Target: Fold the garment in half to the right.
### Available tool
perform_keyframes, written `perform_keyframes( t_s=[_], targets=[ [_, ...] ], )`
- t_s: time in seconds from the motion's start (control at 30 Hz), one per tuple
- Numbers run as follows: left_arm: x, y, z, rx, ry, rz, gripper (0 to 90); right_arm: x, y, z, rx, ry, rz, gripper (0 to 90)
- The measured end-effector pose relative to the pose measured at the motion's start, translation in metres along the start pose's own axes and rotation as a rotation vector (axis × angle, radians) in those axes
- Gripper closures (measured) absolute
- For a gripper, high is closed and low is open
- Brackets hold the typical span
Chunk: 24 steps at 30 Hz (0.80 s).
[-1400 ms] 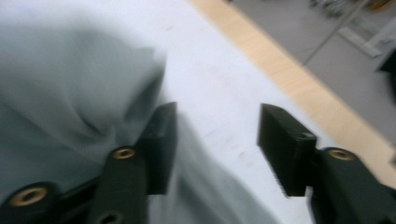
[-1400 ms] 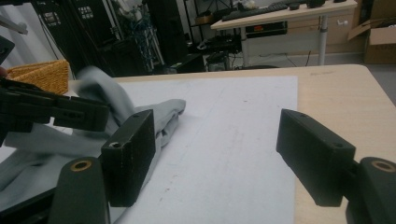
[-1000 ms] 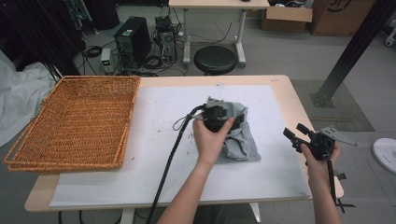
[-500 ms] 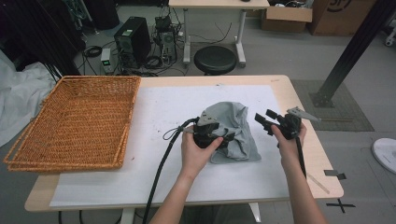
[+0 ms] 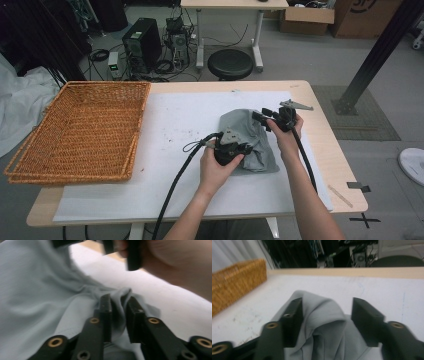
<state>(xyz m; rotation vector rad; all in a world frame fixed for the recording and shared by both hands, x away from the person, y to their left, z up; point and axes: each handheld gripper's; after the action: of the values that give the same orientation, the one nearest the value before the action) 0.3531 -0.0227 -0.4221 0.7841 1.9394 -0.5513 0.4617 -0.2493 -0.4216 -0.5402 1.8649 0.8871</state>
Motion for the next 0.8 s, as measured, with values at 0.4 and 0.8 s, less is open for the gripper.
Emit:
perform_keyframes(
  t_s=[0.4, 0.8],
  targets=[
    [0.009, -0.041, 0.013, 0.130, -0.009, 0.084, 77.2, -0.006, -0.016, 0.008, 0.038, 0.072, -0.042, 83.0],
    [0.004, -0.022, -0.018, 0.144, -0.110, -0.007, 35.2, -0.016, -0.024, -0.016, 0.059, 0.036, 0.006, 53.9]
  ],
)
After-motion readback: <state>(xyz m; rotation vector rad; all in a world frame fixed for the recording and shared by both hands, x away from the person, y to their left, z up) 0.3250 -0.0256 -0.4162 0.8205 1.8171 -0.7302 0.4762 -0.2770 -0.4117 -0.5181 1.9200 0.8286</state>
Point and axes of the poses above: each handheld gripper's, and its own axes: z roughly forward along the jaws, x roughly out of its underside, y roughly to its left, and after that the axes turned 11 degrees about -x, right-handed
